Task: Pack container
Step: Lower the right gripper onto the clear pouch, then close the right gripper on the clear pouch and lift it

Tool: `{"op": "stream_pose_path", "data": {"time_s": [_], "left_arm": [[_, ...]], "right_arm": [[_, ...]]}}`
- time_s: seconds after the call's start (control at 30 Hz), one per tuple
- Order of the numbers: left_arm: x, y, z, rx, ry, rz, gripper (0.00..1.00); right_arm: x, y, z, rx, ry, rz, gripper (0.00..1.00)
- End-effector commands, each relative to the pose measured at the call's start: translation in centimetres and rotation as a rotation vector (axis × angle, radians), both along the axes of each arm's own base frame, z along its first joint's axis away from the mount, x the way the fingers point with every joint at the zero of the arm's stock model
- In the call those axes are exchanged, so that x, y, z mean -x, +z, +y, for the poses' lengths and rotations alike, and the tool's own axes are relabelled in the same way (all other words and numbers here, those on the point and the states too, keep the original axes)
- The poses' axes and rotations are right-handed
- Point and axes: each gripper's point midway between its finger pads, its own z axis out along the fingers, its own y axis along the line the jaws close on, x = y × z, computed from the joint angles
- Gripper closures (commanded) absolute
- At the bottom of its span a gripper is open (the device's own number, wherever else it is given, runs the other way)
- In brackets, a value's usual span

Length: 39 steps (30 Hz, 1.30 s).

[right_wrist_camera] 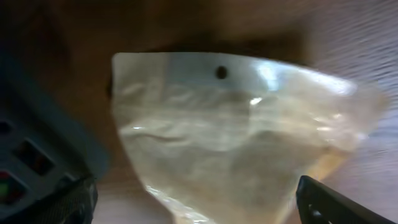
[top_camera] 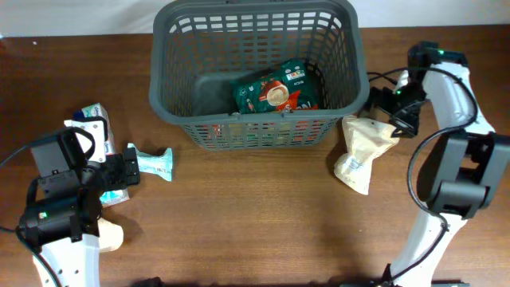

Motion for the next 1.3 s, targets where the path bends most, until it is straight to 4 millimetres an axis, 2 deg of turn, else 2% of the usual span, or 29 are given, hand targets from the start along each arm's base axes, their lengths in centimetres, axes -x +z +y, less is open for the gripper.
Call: {"op": "stream_pose_path", "data": {"time_s": [0.0, 0.1, 0.23, 0.47, 0.57, 0.63, 0.67, 0.73, 0.77, 0.83, 0.97, 1.1, 1.27], "left_arm": [[0.0, -0.3, -0.2, 0.005, -0.02, 0.005, 0.01], [0.0, -0.3, -0.2, 0.005, -0.02, 0.005, 0.01], [0.0, -0.3, -0.2, 0.005, -0.02, 0.005, 0.01], [0.0, -0.3, -0.2, 0.006, -0.02, 0.005, 0.01], [0.0, -0.3, -0.2, 0.006, -0.02, 0.005, 0.01], [0.0, -0.3, -0.3, 0.011, -0.025, 0.003, 0.01], [0.0, -0.3, -0.3, 0.011, -0.025, 0.003, 0.01], [0.0, -0.3, -0.3, 0.011, -0.025, 0.003, 0.01], [0.0, -0.3, -0.3, 0.011, -0.025, 0.003, 0.01], [0.0, -0.3, -0.3, 0.011, -0.025, 0.003, 0.01], [0.0, -0.3, -0.3, 0.011, -0.025, 0.004, 0.01], [0.0, -0.3, -0.3, 0.011, -0.025, 0.004, 0.01], [0.0, -0.3, -0.3, 0.011, -0.025, 0.004, 0.01]], "right_arm": [[0.3, -0.4, 2.2, 0.005, -0.017, 0.026, 0.01], [1.3, -1.0, 2.2, 0.043, 0.029, 0.057, 0.01], [3.1, -1.4, 1.1, 0.101, 0.12, 0.115, 0.01], [4.1, -1.3, 0.6, 0.121, 0.214, 0.138, 0.01], [5.2, -1.2, -0.9, 0.175, 0.244, 0.185, 0.01], [5.6, -1.1, -1.6, 0.172, 0.226, 0.201, 0.01], [5.9, -1.1, -2.1, 0.17, 0.162, 0.219, 0.01], [6.4, -1.0, -2.8, 0.182, -0.024, 0.268, 0.01], [6.9, -0.8, -3.0, 0.2, -0.201, 0.319, 0.01], [6.7, -0.8, -2.2, 0.173, -0.439, 0.361, 0.01], [4.4, -0.9, 0.7, 0.077, -0.578, 0.326, 0.01], [2.9, -1.2, 3.6, 0.071, -0.578, 0.28, 0.01], [3.0, -1.3, 4.5, 0.106, -0.546, 0.271, 0.01]]}}
